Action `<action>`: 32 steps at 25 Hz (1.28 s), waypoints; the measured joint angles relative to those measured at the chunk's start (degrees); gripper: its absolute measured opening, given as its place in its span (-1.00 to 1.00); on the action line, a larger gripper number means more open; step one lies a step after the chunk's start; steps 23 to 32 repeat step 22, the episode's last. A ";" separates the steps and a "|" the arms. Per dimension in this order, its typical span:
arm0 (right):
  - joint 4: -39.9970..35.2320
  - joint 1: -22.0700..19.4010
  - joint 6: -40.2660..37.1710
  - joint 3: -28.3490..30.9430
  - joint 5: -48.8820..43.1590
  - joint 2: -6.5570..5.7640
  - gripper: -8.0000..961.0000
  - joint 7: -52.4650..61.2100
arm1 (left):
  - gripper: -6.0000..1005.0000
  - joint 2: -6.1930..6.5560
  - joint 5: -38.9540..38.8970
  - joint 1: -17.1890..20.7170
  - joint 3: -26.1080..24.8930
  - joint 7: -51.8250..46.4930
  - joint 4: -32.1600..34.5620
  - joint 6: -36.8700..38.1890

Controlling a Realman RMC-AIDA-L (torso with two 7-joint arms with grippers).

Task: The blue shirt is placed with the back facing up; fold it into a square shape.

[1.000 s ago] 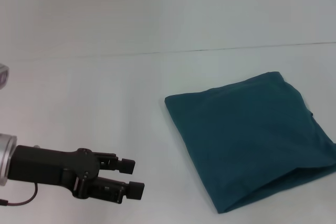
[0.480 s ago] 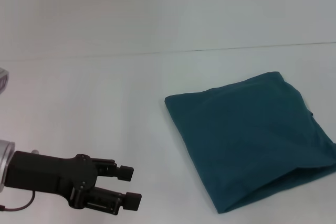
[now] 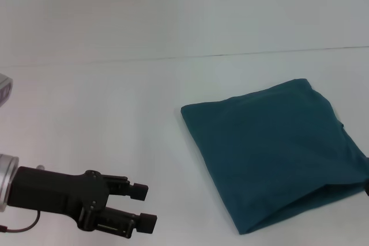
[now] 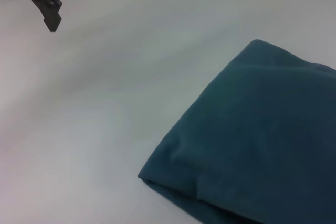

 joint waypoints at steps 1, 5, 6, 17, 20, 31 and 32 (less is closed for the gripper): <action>0.00 0.00 -0.01 -0.10 0.02 0.04 -0.88 -0.01 | 0.74 0.00 0.14 -0.01 0.02 0.01 0.02 0.02; 1.21 0.34 -0.04 -0.28 0.10 0.25 -0.88 -0.35 | 0.74 0.00 0.94 -0.15 0.02 0.01 0.04 0.09; 1.55 0.43 -0.04 -0.29 0.10 0.25 -0.88 -0.43 | 0.74 0.00 1.03 -0.19 0.01 0.00 0.04 0.12; 2.37 1.21 0.03 -0.30 0.49 0.25 -0.88 -0.50 | 0.74 0.00 1.33 -0.21 0.05 -0.05 -0.02 -0.01; 2.42 1.21 0.03 -0.30 0.96 0.24 -0.88 -0.16 | 0.74 0.00 1.36 -0.20 0.01 -0.08 -0.02 -0.04; 2.44 1.21 0.04 -0.30 1.01 0.24 -0.88 0.07 | 0.74 0.00 1.36 -0.19 -0.03 -0.09 -0.01 -0.05; 2.44 1.21 0.04 -0.30 1.01 0.24 -0.88 0.07 | 0.74 0.00 1.36 -0.19 -0.03 -0.09 -0.01 -0.05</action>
